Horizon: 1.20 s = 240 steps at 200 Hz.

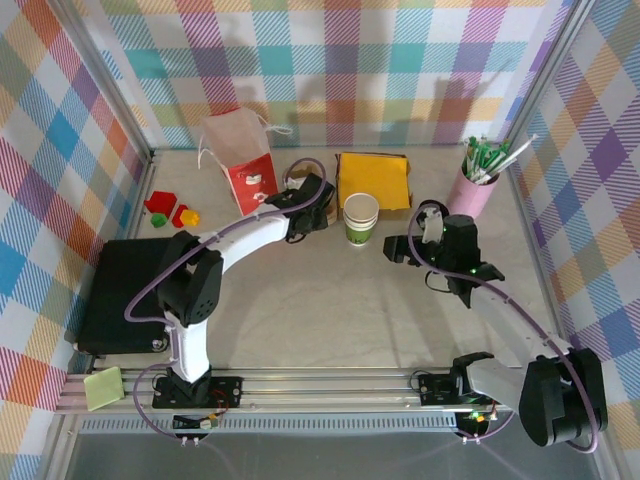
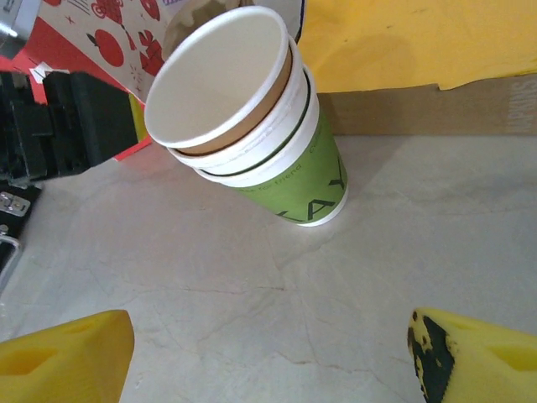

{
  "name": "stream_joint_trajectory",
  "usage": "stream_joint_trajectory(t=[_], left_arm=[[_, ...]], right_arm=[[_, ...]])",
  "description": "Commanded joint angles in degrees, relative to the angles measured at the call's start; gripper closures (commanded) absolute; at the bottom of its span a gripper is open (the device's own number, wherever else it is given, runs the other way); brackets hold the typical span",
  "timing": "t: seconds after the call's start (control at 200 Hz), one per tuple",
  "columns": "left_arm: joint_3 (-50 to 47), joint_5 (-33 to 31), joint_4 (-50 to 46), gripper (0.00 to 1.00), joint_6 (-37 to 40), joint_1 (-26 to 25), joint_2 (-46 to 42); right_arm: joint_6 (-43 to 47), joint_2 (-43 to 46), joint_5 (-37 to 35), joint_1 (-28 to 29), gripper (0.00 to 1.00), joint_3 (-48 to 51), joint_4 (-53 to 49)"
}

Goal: Pack the takeout coffee

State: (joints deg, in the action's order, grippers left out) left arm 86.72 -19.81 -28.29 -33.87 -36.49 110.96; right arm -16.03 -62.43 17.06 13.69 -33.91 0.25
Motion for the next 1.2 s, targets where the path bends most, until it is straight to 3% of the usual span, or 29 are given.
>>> stream_joint_trajectory(t=[0.0, 0.19, 0.77, 1.195], left_arm=[[2.89, -3.03, -0.35, 0.44, -1.87, 0.97, 2.17], [4.74, -3.48, -0.46, 0.47, -3.36, 2.12, 4.92], [7.52, -1.81, 0.63, 0.65, -2.84, 3.58, 8.6], [9.79, -1.35, -0.18, 0.71, -2.52, 3.88, 10.3]], right_arm=[[2.18, -1.35, -2.05, 1.23, 0.15, 2.21, 6.99], [3.75, -1.97, -5.62, 2.39, 0.15, 1.87, 6.93], [4.26, -2.79, -5.81, 2.57, 0.16, 1.15, 5.82], [4.53, -2.87, -5.81, 2.56, 0.16, 0.81, 5.22]])
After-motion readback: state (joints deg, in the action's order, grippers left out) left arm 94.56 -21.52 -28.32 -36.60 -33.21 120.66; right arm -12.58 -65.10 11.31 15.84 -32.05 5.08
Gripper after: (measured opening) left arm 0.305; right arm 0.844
